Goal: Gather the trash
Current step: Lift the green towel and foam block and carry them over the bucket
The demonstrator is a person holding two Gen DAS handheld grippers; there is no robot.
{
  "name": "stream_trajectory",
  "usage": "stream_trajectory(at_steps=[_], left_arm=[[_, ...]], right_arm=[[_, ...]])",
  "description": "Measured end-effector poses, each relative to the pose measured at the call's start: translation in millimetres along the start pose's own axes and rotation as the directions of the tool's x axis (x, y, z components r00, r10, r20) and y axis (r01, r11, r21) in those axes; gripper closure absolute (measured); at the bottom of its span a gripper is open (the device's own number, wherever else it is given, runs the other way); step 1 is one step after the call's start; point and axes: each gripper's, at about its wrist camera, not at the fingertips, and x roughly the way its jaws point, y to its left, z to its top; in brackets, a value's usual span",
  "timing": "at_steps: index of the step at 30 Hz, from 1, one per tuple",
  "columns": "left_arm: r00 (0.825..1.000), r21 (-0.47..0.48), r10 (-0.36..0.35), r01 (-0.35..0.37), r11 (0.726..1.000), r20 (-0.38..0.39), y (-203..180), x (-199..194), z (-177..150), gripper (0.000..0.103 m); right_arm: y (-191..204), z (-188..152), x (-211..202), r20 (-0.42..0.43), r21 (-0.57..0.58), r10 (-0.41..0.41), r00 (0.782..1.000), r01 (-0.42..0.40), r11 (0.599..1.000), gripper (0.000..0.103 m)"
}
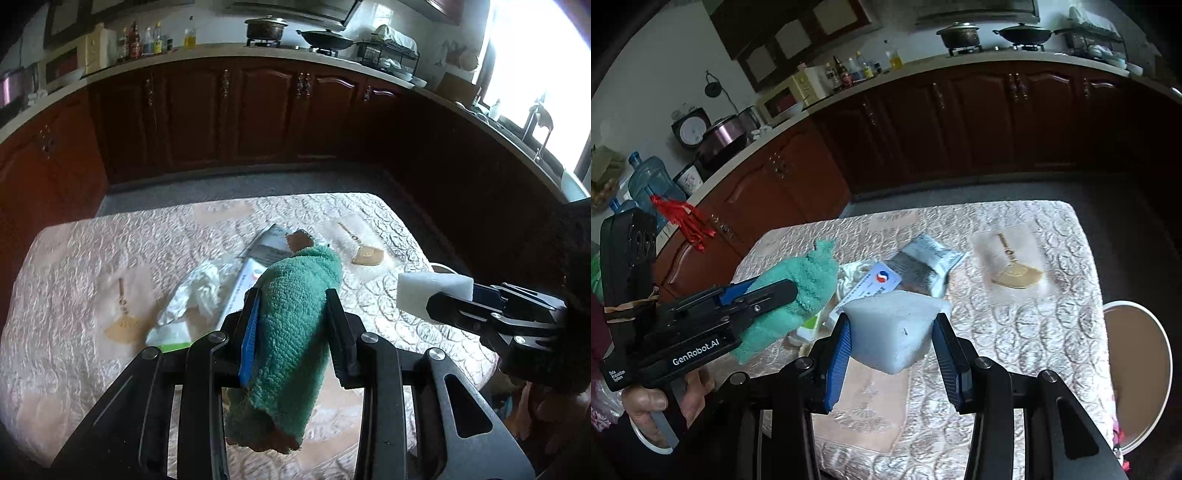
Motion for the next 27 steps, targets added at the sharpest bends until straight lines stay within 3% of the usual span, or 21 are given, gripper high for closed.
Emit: stream_trajectory(at_steps=[18,27], left_arm=[[1.0,0.138,-0.022,0.02,0.99,0.016,-82.7,25.4,26.6,0.072],[0.998,0.181,-0.063,0.063,0.981,-0.004,-122.4,44.9,29.7,0.072]], right_arm=[[-58.5,0.1,-44.6,0.064,0.083,-0.096,0.993,0.091,0.992,0.061],[-89.3,-14.8,-63.0,0.067,0.143,-0.153,0.986,0.143,0.979,0.061]])
